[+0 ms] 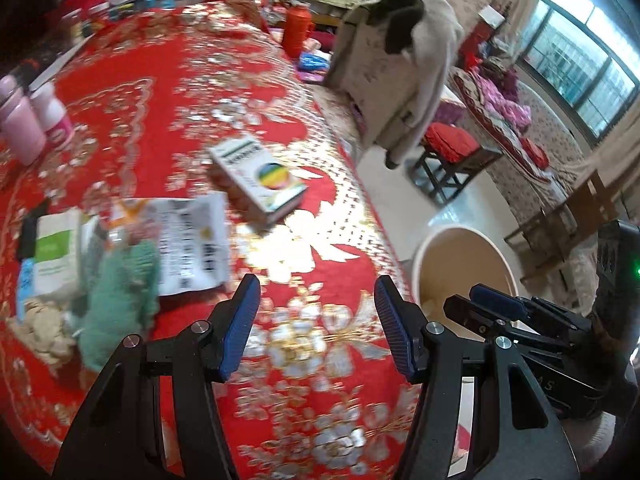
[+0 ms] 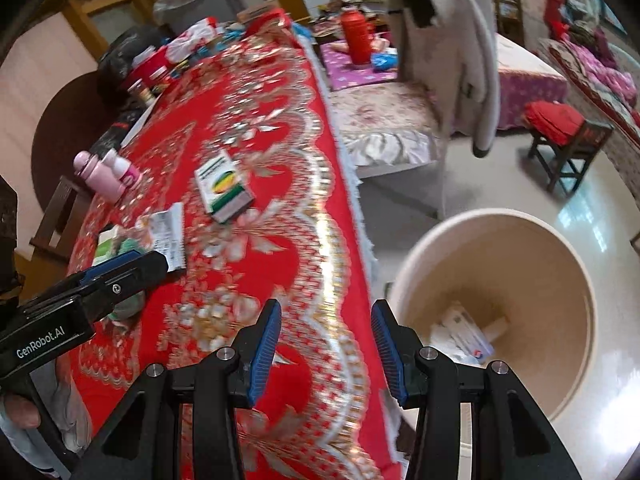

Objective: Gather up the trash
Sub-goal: 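Move both open tools back toward the table, then grasp the beige crumpled tissue with left tool while right tool grasps white tissue pack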

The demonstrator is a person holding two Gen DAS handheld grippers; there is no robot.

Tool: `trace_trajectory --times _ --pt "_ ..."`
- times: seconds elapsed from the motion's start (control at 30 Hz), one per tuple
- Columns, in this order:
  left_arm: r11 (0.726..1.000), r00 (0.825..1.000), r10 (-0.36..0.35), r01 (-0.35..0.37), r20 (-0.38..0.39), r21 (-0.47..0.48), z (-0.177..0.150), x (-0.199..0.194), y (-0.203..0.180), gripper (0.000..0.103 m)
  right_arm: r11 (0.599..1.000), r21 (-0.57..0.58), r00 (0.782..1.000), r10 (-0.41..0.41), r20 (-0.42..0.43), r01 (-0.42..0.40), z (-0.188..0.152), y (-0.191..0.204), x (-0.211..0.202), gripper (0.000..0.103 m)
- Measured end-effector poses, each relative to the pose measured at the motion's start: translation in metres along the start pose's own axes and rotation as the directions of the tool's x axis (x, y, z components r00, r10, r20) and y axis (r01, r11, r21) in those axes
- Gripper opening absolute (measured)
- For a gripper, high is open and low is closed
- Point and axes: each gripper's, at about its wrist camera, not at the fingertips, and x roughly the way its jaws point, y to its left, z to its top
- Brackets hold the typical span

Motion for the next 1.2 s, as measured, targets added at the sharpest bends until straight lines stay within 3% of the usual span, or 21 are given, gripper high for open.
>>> trace_trajectory --times 0.27,0.7,0.97,1.2 --pt "0.994 0.998 0.059 -0.056 0.027 -0.096 -0.009 -0.026 0.057 0.058 0.995 -0.084 0.998 0.051 -0.027 -0.053 0.007 0.052 0.020 0.045" --pt "0.958 0.991 0.132 -0.122 0.022 -0.260 -0.038 -0.063 0.151 0.058 0.977 -0.172 0.991 0.111 -0.079 -0.123 0.010 0.117 0.050 0.045" --pt "0.940 0.990 0.142 -0.133 0.005 -0.314 -0.050 -0.062 0.185 0.058 0.970 -0.196 0.987 0.127 -0.096 -0.144 0.011 0.137 0.057 0.046" --pt "0.931 0.997 0.077 -0.080 -0.023 -0.357 -0.051 -0.039 0.195 0.056 0.966 -0.216 0.987 0.124 -0.102 -0.143 0.011 0.147 0.057 0.046"
